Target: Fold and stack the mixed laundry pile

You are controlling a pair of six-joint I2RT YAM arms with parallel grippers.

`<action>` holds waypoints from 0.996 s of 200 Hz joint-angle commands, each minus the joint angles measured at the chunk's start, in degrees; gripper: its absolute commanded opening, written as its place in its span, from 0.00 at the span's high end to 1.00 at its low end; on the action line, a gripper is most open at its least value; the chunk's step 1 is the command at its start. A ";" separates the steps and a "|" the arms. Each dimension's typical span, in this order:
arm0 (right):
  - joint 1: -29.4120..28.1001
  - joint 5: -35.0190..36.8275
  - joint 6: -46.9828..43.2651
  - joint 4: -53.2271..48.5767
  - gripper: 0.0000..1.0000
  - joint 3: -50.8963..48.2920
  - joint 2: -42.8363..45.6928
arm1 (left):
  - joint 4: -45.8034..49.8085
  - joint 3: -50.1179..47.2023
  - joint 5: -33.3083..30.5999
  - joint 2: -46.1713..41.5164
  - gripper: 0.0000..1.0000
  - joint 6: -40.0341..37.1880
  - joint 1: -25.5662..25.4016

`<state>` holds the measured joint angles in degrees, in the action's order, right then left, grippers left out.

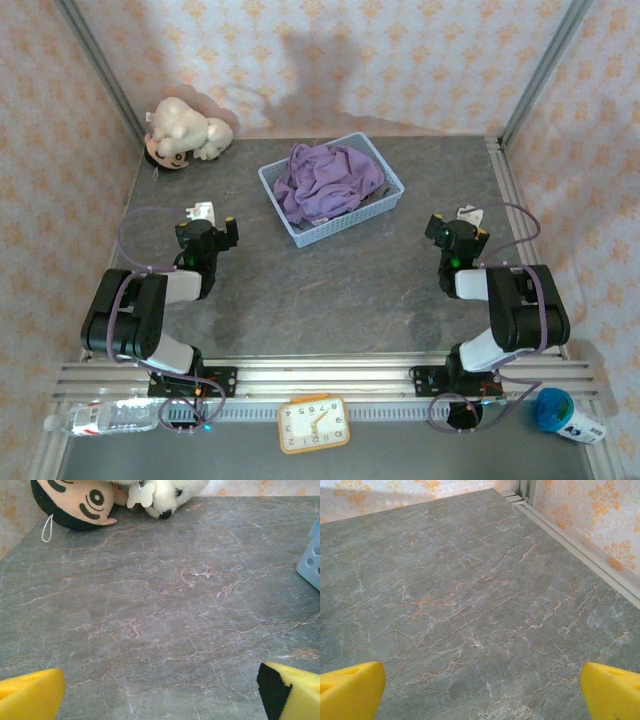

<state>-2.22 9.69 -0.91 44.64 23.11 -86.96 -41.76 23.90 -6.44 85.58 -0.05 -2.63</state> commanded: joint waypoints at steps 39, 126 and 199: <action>-0.42 2.08 0.65 1.83 0.01 -0.23 0.18 | -0.56 0.71 -1.00 0.24 0.00 0.01 -0.35; -1.21 3.71 10.68 -42.46 0.00 19.02 11.54 | 27.14 15.99 -2.42 -9.81 0.00 5.25 -2.55; -5.91 -23.24 17.47 -72.44 0.22 47.38 -6.80 | 39.55 20.34 1.29 -11.10 0.00 24.63 -8.63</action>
<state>-5.08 -4.71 14.11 -15.25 64.93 -87.22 -7.51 44.86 -6.11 76.14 15.18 -9.26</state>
